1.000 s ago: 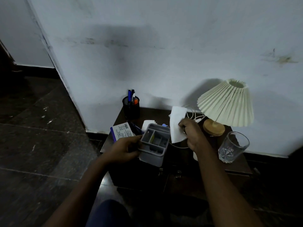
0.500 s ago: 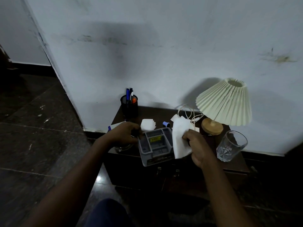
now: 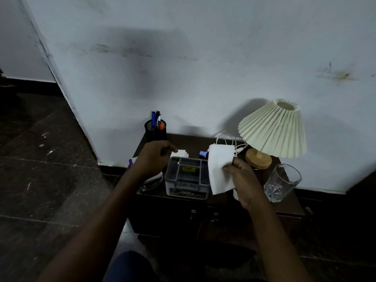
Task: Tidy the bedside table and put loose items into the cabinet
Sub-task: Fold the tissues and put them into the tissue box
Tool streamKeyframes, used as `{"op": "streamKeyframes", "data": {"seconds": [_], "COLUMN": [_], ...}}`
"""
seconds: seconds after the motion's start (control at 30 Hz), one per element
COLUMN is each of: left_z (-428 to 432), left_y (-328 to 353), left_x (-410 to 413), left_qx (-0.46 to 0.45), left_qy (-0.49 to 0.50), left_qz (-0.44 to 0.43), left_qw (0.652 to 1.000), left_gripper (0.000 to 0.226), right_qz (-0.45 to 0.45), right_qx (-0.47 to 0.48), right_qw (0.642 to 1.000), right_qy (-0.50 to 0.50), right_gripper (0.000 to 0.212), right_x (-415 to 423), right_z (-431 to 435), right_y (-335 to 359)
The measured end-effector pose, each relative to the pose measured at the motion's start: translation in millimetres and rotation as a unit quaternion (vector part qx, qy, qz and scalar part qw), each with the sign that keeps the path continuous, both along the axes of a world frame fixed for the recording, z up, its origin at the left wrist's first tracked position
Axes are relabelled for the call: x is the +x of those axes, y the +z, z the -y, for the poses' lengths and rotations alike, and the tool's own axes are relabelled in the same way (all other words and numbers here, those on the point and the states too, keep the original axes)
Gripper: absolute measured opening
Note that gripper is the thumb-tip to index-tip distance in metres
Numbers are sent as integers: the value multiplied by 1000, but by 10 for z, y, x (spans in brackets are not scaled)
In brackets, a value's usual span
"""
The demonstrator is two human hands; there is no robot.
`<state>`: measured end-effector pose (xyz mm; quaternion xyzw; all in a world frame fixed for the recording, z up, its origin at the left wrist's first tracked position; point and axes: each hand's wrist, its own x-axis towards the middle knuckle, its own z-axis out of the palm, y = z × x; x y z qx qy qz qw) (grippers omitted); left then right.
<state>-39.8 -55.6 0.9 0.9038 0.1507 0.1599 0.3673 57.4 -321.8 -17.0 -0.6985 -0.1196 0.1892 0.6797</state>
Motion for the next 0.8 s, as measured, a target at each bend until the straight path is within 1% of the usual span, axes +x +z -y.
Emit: {"op": "streamKeyframes", "data": {"seconds": [0.03, 0.07, 0.1, 0.17, 0.2, 0.3, 0.33, 0.4, 0.43, 0.5, 0.63, 0.67, 0.73, 0.77, 0.8], "left_z": [165, 352, 541, 866, 978, 1109, 1101, 1070, 1050, 1026, 970, 963, 974, 994, 1028], "left_y": [34, 68, 98, 124, 112, 71, 60, 57, 53, 65, 73, 87, 129, 154, 179], "left_x": [-57, -115, -171, -238, -242, -229, -232, -252, -265, -300, -339, -352, -360, -361, -371], "left_qx": [-34, -90, -154, -275, -328, -457, -490, -542, -560, -574, -596, -598, -582, -565, -553], "left_qy": [19, 24, 14, -10, -18, 6, 18, 9, -5, -28, -51, -49, -19, 3, 26], "left_qz": [44, 77, 92, 74, 61, 66, 68, 60, 51, 34, 20, 20, 19, 20, 25], "left_qw": [998, 993, 984, 958, 943, 887, 869, 838, 827, 818, 801, 800, 813, 824, 833], "left_gripper": [20, 14, 13, 31, 34, 29, 31, 33, 31, 28, 30, 27, 21, 21, 25], "right_qz": [3, 3, 3, 2, 2, 16, 14, -6, -17, -26, 4, 35, 144, 211, 285], "right_qx": [16, 29, 41, 67, 77, 72, 73, 83, 87, 85, 77, 71, 25, -10, -48], "right_qw": [1000, 999, 999, 997, 996, 995, 995, 994, 994, 993, 995, 996, 989, 977, 957], "right_qy": [7, 13, 20, 35, 45, 70, 69, 64, 67, 77, 58, 46, 11, -11, -37], "right_gripper": [38, 34, 31, 25, 24, 19, 16, 14, 15, 16, 10, 10, 10, 12, 14], "right_x": [-8, -19, -37, -93, -130, -229, -263, -313, -331, -366, -386, -394, -405, -413, -431], "right_z": [-9, -29, -50, -95, -110, -116, -114, -108, -104, -106, -131, -136, -151, -164, -175], "right_y": [34, 55, 68, 91, 105, 133, 145, 179, 202, 246, 277, 275, 275, 282, 291]}}
